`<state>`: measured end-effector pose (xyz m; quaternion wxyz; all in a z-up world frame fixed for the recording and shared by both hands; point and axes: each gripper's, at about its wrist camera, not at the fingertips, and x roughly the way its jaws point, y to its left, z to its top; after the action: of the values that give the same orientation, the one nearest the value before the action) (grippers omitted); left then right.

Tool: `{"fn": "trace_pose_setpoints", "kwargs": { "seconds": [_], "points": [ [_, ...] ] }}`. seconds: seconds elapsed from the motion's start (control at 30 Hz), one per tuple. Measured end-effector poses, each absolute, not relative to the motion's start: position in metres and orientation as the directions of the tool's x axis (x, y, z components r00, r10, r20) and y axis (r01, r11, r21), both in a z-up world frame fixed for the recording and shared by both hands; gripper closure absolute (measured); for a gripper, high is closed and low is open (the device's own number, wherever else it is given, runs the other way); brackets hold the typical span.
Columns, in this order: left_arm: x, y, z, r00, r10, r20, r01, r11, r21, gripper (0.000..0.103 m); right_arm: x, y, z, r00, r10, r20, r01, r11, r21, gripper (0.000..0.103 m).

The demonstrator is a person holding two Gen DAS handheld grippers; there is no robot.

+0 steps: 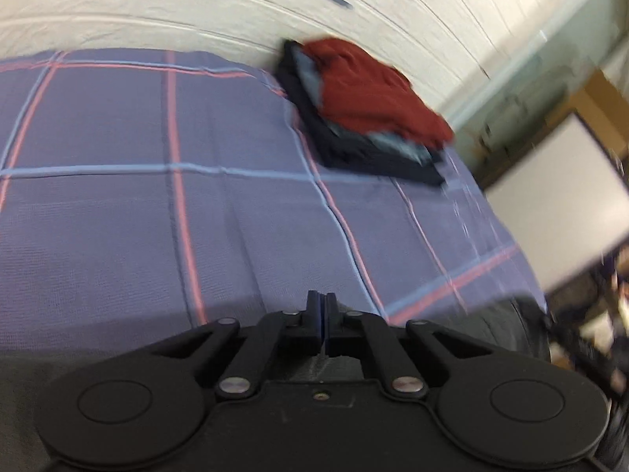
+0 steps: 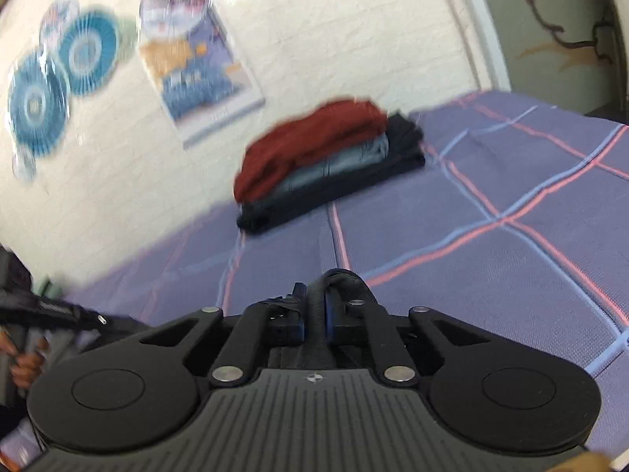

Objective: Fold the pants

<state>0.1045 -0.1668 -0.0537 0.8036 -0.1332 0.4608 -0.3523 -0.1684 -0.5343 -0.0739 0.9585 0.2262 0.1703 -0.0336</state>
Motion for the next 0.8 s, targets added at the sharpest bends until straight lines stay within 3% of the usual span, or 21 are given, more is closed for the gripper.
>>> {"fn": "trace_pose_setpoints", "kwargs": {
  "seconds": [0.1,0.2,0.33,0.37,0.43,0.53,0.63,0.8],
  "points": [
    [0.126,-0.167,-0.067,0.340,-0.677,-0.652,0.367,0.735,-0.571,0.000,-0.174,-0.540,-0.087,0.928,-0.031,-0.372,0.201,0.881,0.428,0.091],
    [0.132,-0.174,-0.085,0.404,-0.580,-0.707,0.344,0.813,-0.470,0.000,-0.174,-0.545,-0.112,0.906,-0.060,-0.418,0.259,0.861,0.437,0.092],
    [0.137,-0.159,-0.090,0.400,-0.608,-0.685,0.315,0.794,-0.521,0.000,-0.179,-0.544,-0.118,0.898,-0.070,-0.435,0.278,0.855,0.438,0.086],
    [0.135,-0.156,-0.087,0.406,-0.604,-0.686,0.322,0.797,-0.511,0.000,-0.180,-0.542,-0.113,0.891,-0.077,-0.447,0.282,0.866,0.413,0.080],
    [0.131,-0.144,-0.075,0.427,-0.604,-0.673,0.327,0.797,-0.508,0.000,-0.186,-0.538,-0.099,0.880,-0.146,-0.451,0.326,0.877,0.353,0.057],
    [0.115,-0.122,-0.053,0.484,-0.592,-0.644,0.324,0.805,-0.497,0.000,-0.195,-0.519,-0.067,0.898,-0.230,-0.374,0.337,0.907,0.251,0.050],
    [0.094,-0.103,-0.035,0.545,-0.528,-0.652,0.302,0.848,-0.435,0.000,-0.190,-0.488,-0.042,0.939,-0.086,-0.334,0.173,0.955,0.239,0.042],
    [0.059,-0.054,-0.019,0.612,-0.454,-0.647,0.245,0.887,-0.390,0.000,-0.152,-0.420,-0.046,0.909,0.228,-0.349,-0.127,0.949,0.290,0.031]
  ]
}}
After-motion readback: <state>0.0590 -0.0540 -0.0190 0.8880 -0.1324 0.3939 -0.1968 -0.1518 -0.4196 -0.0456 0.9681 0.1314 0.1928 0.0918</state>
